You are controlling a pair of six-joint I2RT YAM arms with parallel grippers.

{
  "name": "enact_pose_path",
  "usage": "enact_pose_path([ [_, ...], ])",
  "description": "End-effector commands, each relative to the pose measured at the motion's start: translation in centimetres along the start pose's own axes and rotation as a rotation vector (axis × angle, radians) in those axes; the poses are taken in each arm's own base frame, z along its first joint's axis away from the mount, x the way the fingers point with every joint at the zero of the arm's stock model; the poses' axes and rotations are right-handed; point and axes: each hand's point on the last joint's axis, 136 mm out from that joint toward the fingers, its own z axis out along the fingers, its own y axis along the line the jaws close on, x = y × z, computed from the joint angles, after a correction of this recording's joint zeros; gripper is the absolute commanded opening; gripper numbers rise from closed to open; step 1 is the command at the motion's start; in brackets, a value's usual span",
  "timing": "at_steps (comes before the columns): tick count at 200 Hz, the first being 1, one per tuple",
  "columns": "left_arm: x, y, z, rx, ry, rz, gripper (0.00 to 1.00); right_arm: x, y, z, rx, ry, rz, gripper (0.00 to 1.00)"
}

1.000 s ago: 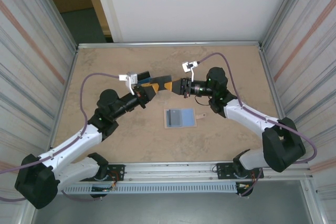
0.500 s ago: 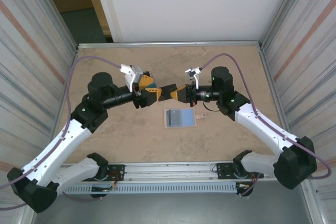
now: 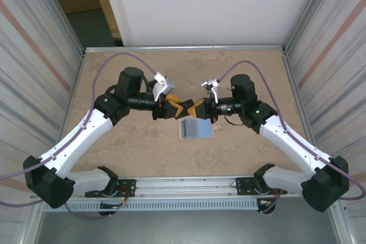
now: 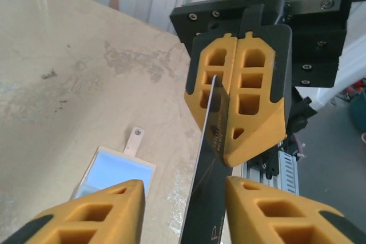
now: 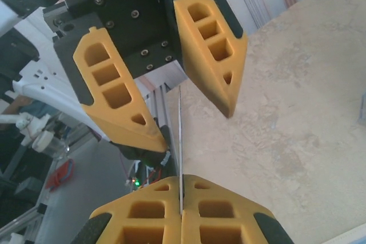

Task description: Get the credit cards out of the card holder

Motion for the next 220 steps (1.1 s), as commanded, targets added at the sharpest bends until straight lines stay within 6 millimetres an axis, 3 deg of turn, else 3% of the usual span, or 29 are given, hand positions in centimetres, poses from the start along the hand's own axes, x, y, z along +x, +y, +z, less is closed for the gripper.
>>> enact_pose_path([
  [1, -1.4, -2.1, -0.4, 0.084, -0.026, 0.076, 0.28, -0.9, 1.5, -0.3, -0.031, -0.004, -0.059, 0.0],
  [23, -1.0, -1.9, -0.2, 0.084, -0.015, 0.085, 0.0, -1.0, 1.5, -0.4, -0.024, -0.007, -0.063, 0.0],
  [40, -0.8, -1.7, -0.2, 0.074, -0.011, 0.098, 0.0, -1.1, 1.2, -0.5, 0.002, -0.013, -0.068, 0.02],
  [72, -0.3, 0.3, -0.1, -0.036, 0.008, 0.129, 0.0, -1.2, 0.2, -1.2, 0.1, -0.021, -0.073, 0.35],
  [79, -0.2, 0.9, -0.2, -0.066, 0.016, 0.14, 0.0, -1.1, -0.2, -1.4, 0.134, -0.025, -0.074, 0.54],
  [90, 0.1, 1.8, -0.3, -0.11, 0.028, 0.154, 0.0, -1.0, -0.7, -1.9, 0.181, -0.031, -0.077, 0.71],
  [119, 1.2, 5.1, -1.4, -0.235, 0.067, 0.155, 0.0, -0.9, -2.4, -3.4, 0.33, -0.062, -0.074, 0.92],
  [139, 2.1, 7.6, -2.2, -0.318, 0.098, 0.158, 0.0, -1.8, -2.6, -5.5, 0.436, -0.135, -0.097, 1.0],
  [175, 3.3, 11.7, -3.2, -0.441, 0.155, 0.215, 0.0, -2.4, -4.2, -8.5, 0.608, -0.239, -0.077, 0.99],
  [220, 5.3, 16.5, -3.5, -0.512, 0.232, 0.281, 0.0, -2.6, -5.8, -10.4, 0.739, -0.286, -0.026, 0.99],
])
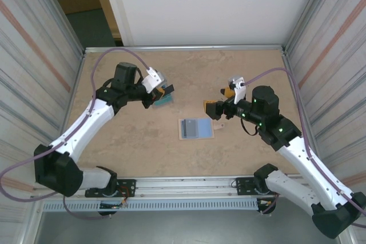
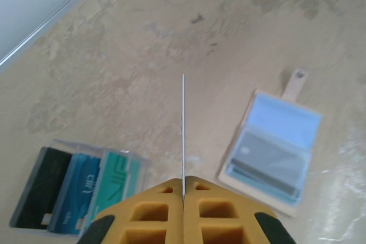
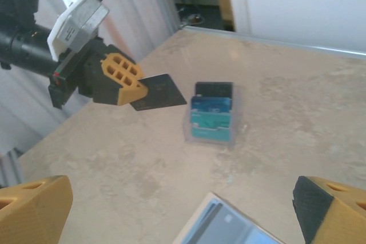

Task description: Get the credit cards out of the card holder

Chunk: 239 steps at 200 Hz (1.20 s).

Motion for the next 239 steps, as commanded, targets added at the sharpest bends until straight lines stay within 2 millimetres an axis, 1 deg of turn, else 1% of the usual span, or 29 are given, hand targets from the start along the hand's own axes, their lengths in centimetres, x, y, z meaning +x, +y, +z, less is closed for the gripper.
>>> enact_pose_path([
  [1, 1.0, 2.5, 0.9, -0.066, 0.022, 0.098, 0.0, -0.1, -2.3, -0.3, 0.129, -0.014, 0.052, 0.98],
  [28, 2.2, 4.4, 2.2, -0.092, 0.055, 0.131, 0.0, 0.1, -4.2, 0.1, 0.228, 0.013, 0.083, 0.98],
  [59, 3.3, 6.4, 3.5, -0.118, 0.1, 0.162, 0.0, 0.8, -5.6, 1.0, 0.294, 0.047, 0.093, 0.99],
  [88, 4.6, 9.0, 4.6, -0.141, 0.107, 0.13, 0.0, 0.7, -5.8, 1.3, 0.302, 0.034, 0.093, 0.99],
  [123, 4.8, 11.6, 5.5, -0.161, 0.059, 0.115, 0.0, 0.2, -6.3, 0.9, 0.334, 0.01, 0.095, 0.99],
  [142, 5.4, 12.7, 6.2, -0.153, 0.074, 0.116, 0.0, 0.1, -6.5, 0.6, 0.347, 0.003, 0.098, 0.99],
  [157, 5.8, 13.1, 6.8, -0.138, 0.097, 0.122, 0.0, 0.1, -6.6, 0.5, 0.354, -0.001, 0.1, 0.99],
  [174, 5.9, 13.6, 7.2, -0.126, 0.109, 0.13, 0.0, 0.0, -6.7, 0.3, 0.364, -0.006, 0.1, 0.99],
  [214, 6.8, 13.7, 8.1, -0.089, 0.144, 0.139, 0.0, 0.0, -7.1, 0.1, 0.384, -0.015, 0.102, 0.99],
  [239, 7.0, 13.4, 8.4, -0.071, 0.144, 0.143, 0.0, 0.0, -7.2, 0.1, 0.388, -0.017, 0.105, 0.99],
])
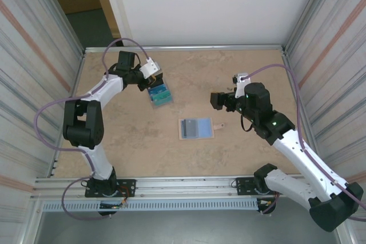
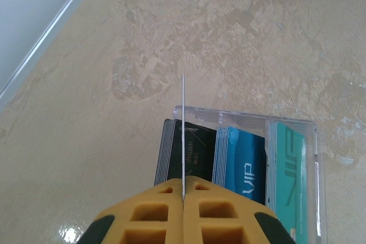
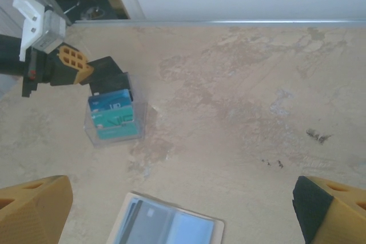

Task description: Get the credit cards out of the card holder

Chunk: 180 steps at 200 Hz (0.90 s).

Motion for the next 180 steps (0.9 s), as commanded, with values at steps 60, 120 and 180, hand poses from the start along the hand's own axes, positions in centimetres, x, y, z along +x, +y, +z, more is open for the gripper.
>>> enact_pose_path([
  [60, 1.0, -0.3, 1.0, 0.066, 0.035, 0.026, 0.0, -1.3, -0.3, -0.5, 0.021, -0.047, 0.03, 0.99],
  [120, 1.8, 0.0, 2.1, 0.079, 0.053, 0.016, 0.0, -1.1, -0.6, -0.7, 0.029, -0.048, 0.032, 0.99],
  [180, 1.9, -0.8, 2.8, 0.132, 0.036, -0.019, 0.0, -1.1, -0.2, -0.8, 0.006, -0.046, 0.041, 0.99],
])
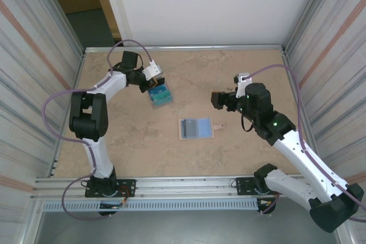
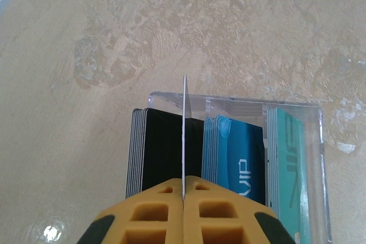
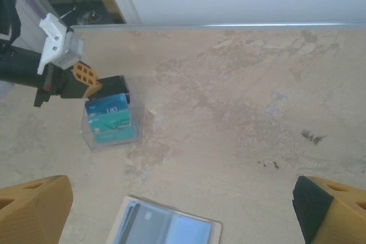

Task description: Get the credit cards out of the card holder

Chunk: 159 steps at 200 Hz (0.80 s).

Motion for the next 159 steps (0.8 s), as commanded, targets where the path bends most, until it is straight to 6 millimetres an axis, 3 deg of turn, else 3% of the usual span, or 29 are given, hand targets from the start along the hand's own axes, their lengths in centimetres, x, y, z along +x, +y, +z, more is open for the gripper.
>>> enact_pose_path([
  [1, 0.0, -0.1, 0.2, 0.03, -0.013, -0.012, 0.0, -0.8, 0.0, -0.6, -0.008, -0.032, 0.033, 0.99],
  [56, 0.2, -0.9, 0.8, 0.054, -0.001, -0.013, 0.0, -0.9, 0.2, -0.7, -0.017, -0.035, 0.04, 0.99],
  [90, -0.8, -1.8, 0.8, 0.068, -0.018, -0.018, 0.0, -1.3, 0.0, -1.1, -0.015, -0.072, 0.056, 0.99],
  [159, -2.0, -2.8, 1.3, 0.051, -0.035, -0.031, 0.0, -2.0, -2.1, -3.2, 0.062, -0.152, 0.124, 0.99],
])
